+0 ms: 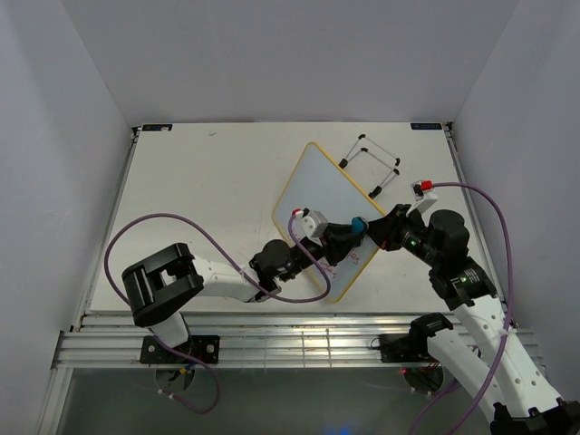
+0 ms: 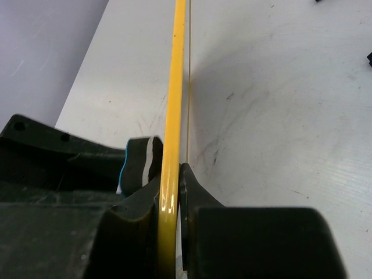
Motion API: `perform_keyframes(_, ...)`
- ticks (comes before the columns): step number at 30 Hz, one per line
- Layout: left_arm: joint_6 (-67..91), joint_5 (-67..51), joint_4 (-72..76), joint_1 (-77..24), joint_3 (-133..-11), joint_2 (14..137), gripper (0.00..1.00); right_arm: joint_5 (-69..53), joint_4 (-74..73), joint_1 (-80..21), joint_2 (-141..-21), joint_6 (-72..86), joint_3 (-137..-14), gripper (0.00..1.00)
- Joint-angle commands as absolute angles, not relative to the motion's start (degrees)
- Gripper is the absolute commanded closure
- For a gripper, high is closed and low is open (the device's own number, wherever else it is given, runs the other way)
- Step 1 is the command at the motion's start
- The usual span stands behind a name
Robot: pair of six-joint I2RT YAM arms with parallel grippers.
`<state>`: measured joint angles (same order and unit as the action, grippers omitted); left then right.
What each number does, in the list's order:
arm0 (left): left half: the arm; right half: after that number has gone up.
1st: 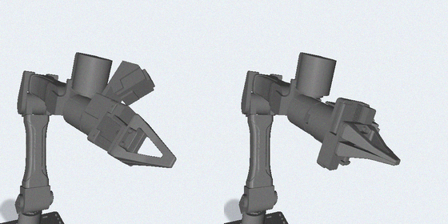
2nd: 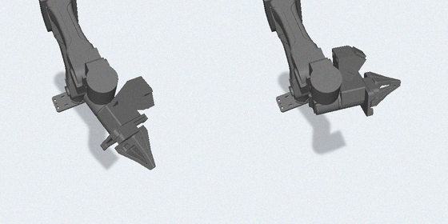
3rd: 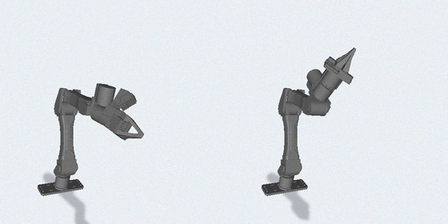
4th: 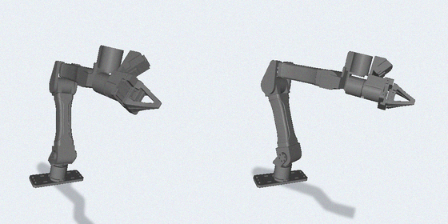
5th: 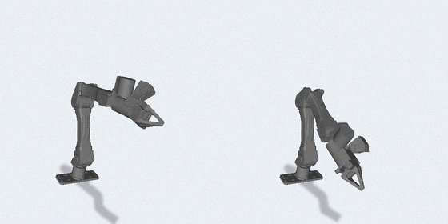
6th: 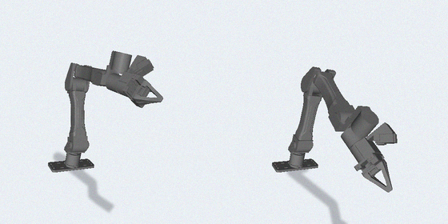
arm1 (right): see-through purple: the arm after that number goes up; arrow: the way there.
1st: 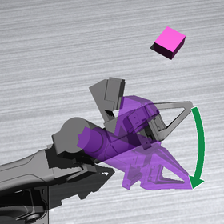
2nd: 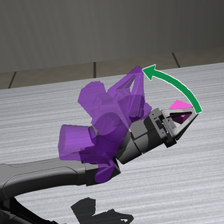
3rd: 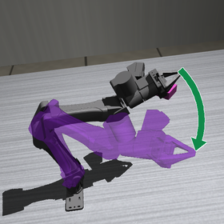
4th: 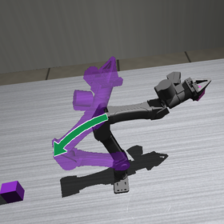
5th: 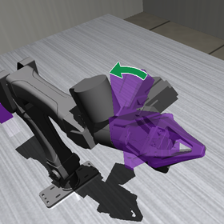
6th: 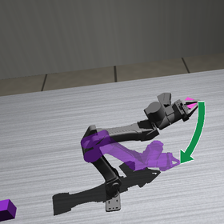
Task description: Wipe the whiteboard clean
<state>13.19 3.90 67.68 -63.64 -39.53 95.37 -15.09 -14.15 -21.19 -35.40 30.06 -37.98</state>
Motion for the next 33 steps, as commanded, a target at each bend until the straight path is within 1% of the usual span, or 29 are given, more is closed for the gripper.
perform_keyframes(1, 13.0, 1.2, 62.0, -68.6, -42.1, 97.7, 1.0, -26.1, 2.9, -23.1, -33.9, 38.2, -41.0, 0.92)
perform_keyframes(5, 14.7, 6.7, 58.9, -71.3, -40.8, 98.2, 1.0, -24.6, 1.5, -23.1, -33.9, 36.8, -43.0, 0.92)
perform_keyframes(10, 16.5, 15.5, 55.6, -71.2, -35.8, 96.2, 1.0, -22.2, 0.3, -23.1, -32.9, 35.6, -43.9, 0.92)
perform_keyframes(14, 16.7, 18.5, 51.8, -70.2, -34.4, 96.1, 1.0, -22.0, 0.9, -23.1, -32.8, 36.1, -43.8, 0.92)
perform_keyframes(16, 17.4, 18.4, 51.1, -68.3, -33.7, 96.6, 1.0, -22.1, 1.5, -23.1, -32.9, 36.6, -43.9, 0.92)
perform_keyframes(21, 18.7, 13.5, 49.4, -62.1, -33.5, 97.7, 1.0, -22.8, 1.2, -23.1, -32.9, 36.6, -44.6, 0.92)
perform_keyframes(25, 18.2, 12.7, 48.6, -59.8, -34.8, 98.5, 1.0, -23.3, 1.6, -23.1, -33.0, 37.2, -44.6, 0.92)
perform_keyframes(27, 19.1, 10.2, 48.9, -57.8, -35.1, 98.9, 1.0, -23.8, 1.9, -23.1, -33.0, 37.5, -44.5, 0.92)
perform_keyframes(29, 18.0, 8.7, 49.5, -57.7, -36.1, 98.7, 1.0, -24.3, 2.2, -23.1, -33.2, 37.8, -44.1, 0.92)
perform_keyframes(31, 16.8, 4.5, 50.4, -58.4, -38.0, 98.7, 1.0, -24.3, 2.4, -23.1, -33.7, 37.8, -43.3, 0.92)
perform_keyframes(33, 15.1, 2.0, 51.8, -60.8, -39.2, 98.7, 1.0, -24.2, 4.0, -23.1, -33.8, 38.4, -41.9, 0.92)
